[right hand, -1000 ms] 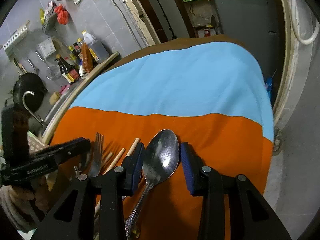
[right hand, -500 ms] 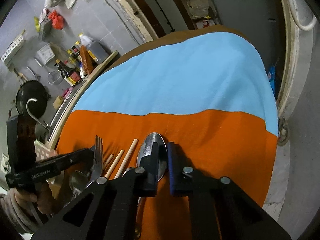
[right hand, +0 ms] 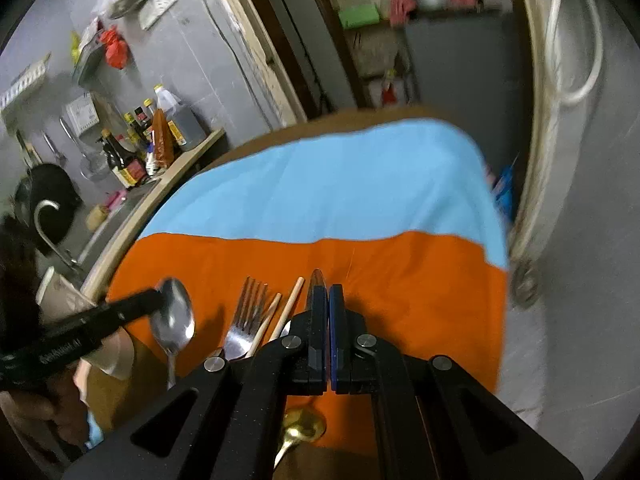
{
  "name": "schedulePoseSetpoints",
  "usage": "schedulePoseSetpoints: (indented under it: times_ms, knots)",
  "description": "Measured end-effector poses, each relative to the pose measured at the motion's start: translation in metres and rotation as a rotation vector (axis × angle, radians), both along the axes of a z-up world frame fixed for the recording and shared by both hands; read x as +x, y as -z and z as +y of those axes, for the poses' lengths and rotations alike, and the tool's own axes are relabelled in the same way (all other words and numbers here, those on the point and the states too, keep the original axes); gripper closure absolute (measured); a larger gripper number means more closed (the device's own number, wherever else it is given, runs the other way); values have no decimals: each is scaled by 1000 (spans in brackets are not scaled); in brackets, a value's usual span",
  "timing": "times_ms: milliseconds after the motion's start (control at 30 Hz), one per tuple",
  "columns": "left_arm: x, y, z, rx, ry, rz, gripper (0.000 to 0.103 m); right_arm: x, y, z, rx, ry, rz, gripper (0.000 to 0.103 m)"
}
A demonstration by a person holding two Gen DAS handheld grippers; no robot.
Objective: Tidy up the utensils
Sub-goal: 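Lift the silver spoon with the right tool and carry it to the white caddy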
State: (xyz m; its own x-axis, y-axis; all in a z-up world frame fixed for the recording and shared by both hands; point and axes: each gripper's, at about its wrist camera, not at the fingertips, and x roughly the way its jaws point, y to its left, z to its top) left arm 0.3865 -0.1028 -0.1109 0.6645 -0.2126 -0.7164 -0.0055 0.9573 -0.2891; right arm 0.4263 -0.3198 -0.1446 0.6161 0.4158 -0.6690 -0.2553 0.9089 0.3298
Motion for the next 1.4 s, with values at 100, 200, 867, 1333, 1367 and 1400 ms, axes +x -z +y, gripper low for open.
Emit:
schedulePoseSetpoints:
  times_ms: [100,200,867,1333,1367,1400]
  knots:
    - [-14,-18,-2,35,-2,-74,101,-21,-24,7,-51,46,-70,102]
    - [-29,-37,4,51,-15,-142,101,-43,-49,15,-97,89,-154,102]
    - [-92,-142,61,47,-26,-427,101,-140,-200,63,-229,280,-560,102]
    - [-131,-201,193,237,-355,-577,101,-136,-236,183,-110,143,-757,102]
    - [-132,-200,202,252,-379,-576,101,-134,-235,192,-110,133,-766,102]
    - [-133,-198,211,274,-405,-575,101,-135,-230,198,-113,127,-773,102]
